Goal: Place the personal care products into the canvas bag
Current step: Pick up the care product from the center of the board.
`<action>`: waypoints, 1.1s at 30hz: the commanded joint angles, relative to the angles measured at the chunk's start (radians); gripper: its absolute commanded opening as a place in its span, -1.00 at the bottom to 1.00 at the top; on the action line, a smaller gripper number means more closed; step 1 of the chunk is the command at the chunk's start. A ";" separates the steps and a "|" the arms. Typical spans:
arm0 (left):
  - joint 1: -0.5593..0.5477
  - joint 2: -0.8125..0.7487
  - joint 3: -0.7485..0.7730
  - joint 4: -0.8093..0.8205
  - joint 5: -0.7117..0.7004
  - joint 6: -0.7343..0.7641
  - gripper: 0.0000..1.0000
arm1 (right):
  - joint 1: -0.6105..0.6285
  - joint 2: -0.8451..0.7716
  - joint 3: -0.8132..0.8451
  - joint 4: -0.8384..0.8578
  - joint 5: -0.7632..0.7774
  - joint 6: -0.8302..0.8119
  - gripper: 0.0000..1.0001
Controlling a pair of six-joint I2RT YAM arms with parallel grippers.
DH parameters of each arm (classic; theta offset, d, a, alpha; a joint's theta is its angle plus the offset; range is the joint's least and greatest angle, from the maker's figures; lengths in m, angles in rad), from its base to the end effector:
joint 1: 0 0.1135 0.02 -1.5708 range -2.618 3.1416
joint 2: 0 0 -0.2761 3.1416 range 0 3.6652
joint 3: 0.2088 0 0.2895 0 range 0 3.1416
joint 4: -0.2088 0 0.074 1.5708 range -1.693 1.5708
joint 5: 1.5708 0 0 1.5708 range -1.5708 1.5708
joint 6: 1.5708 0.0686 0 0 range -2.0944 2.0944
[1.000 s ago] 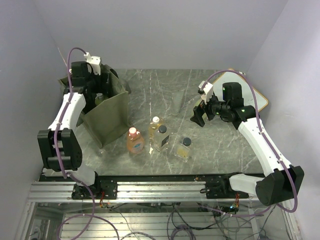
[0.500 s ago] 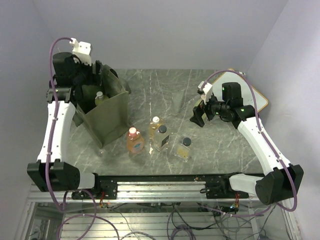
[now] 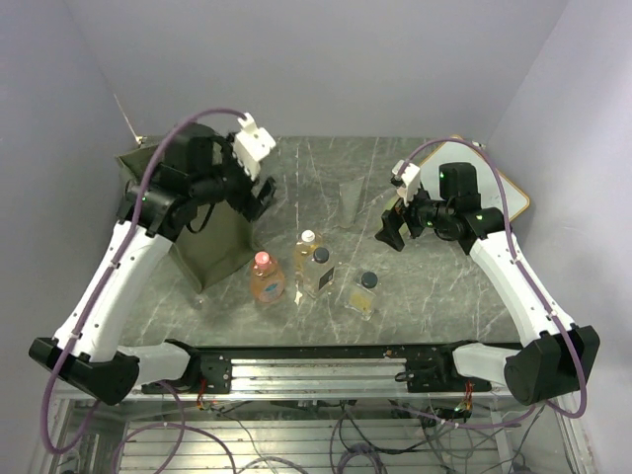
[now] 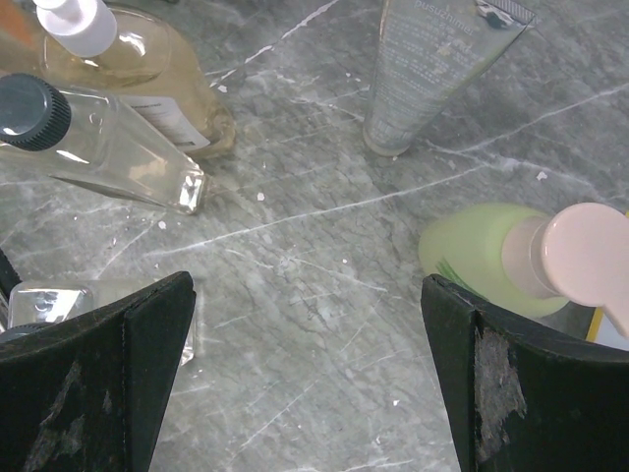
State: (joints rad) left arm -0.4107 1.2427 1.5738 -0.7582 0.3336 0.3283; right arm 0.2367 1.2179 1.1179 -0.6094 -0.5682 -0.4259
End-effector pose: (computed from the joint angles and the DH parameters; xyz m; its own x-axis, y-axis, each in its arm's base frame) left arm 0.2713 -0.1426 0.4662 -0.1498 0.3975 -0.9053 0.7382 0.6541 0.1651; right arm 0.2950 0.1091 0.3182 -0.3310 -0.4381 -0.8358 -0.8030 0.5959 0.0057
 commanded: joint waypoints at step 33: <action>-0.254 0.011 -0.468 -0.151 -0.152 0.138 0.77 | -0.030 -0.003 -0.002 0.011 0.004 -0.007 1.00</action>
State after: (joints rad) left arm -0.6537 1.2423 1.1164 -0.9451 0.2016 0.4931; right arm 0.2104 1.2144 1.1179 -0.6094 -0.5537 -0.4263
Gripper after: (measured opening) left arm 0.896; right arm 0.996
